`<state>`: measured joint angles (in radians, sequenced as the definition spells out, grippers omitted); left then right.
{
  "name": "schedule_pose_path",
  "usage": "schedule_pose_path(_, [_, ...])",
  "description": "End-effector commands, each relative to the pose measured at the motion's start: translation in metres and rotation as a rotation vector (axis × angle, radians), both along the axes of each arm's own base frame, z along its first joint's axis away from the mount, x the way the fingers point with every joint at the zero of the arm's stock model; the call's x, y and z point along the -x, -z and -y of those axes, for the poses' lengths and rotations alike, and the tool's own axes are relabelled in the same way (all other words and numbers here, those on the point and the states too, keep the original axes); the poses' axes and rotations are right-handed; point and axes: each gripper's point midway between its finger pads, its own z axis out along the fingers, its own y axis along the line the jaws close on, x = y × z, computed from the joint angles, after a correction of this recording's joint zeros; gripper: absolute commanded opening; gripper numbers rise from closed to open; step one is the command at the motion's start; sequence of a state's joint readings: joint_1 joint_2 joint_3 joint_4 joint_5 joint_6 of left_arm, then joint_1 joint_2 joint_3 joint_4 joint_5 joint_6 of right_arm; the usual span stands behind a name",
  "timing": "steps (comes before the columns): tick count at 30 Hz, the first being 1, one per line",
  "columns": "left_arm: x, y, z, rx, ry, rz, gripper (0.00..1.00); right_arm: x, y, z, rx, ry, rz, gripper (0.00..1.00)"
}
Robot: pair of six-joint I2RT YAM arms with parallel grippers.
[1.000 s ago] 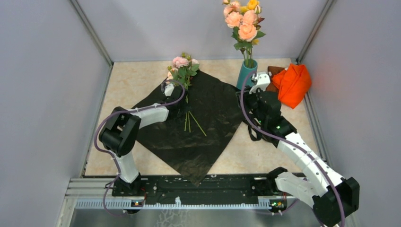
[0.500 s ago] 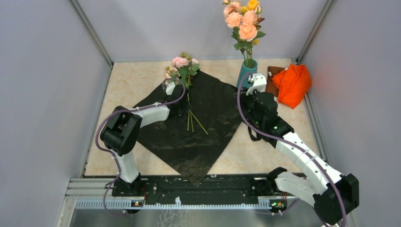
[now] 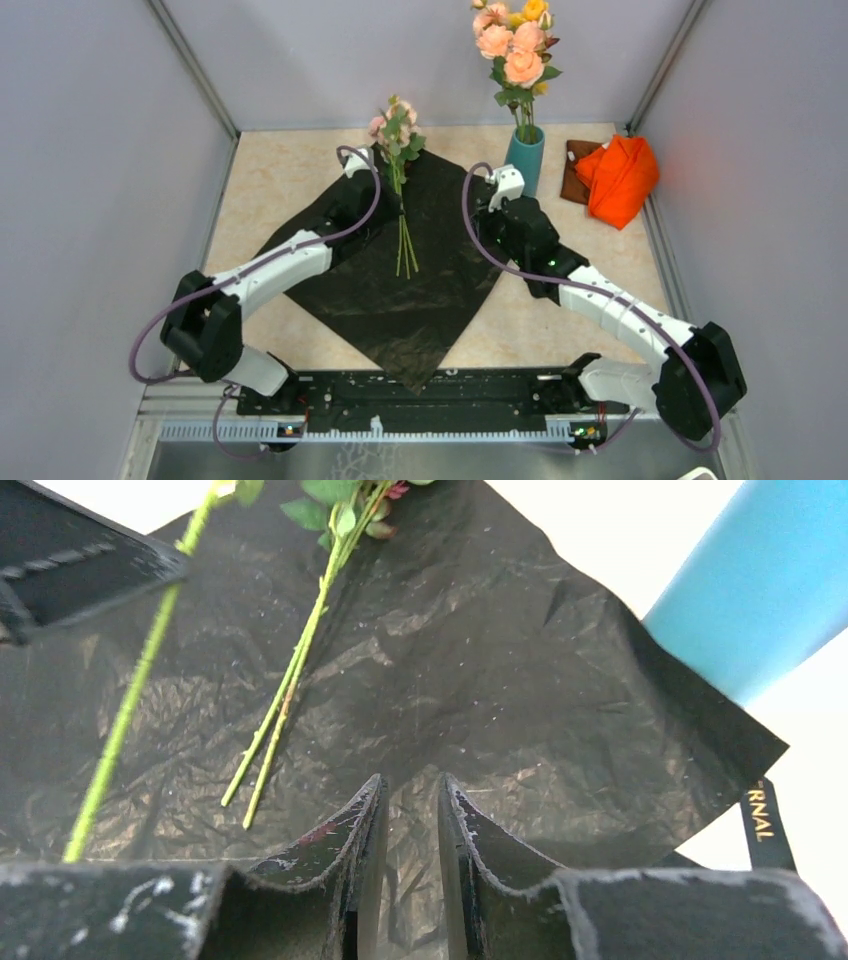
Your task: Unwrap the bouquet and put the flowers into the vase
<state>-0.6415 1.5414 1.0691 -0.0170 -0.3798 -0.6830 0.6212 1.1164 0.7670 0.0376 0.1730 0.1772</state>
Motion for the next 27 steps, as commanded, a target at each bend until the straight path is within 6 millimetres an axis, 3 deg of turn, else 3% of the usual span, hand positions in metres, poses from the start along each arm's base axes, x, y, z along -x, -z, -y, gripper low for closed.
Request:
schedule_pose_path(1, [0.019,-0.022,0.002,-0.039,0.123,0.133,0.0,-0.01,-0.03,-0.022,-0.044,-0.021,0.072,0.25])
schedule_pose_path(6, [0.055,-0.036,0.003,0.012,0.29,0.297,0.0,-0.011,-0.03,-0.046,-0.051,-0.068,0.063,0.25])
schedule_pose_path(9, [0.066,-0.036,-0.001,0.002,0.329,0.357,0.0,-0.012,-0.034,-0.061,-0.052,-0.089,0.067,0.26])
schedule_pose_path(19, [0.086,-0.033,0.012,0.031,0.439,0.4,0.0,-0.025,-0.05,-0.109,-0.153,-0.145,0.044,0.47])
schedule_pose_path(27, [0.089,-0.038,0.017,0.033,0.44,0.434,0.0,-0.028,-0.061,-0.127,-0.345,-0.109,-0.016,0.54])
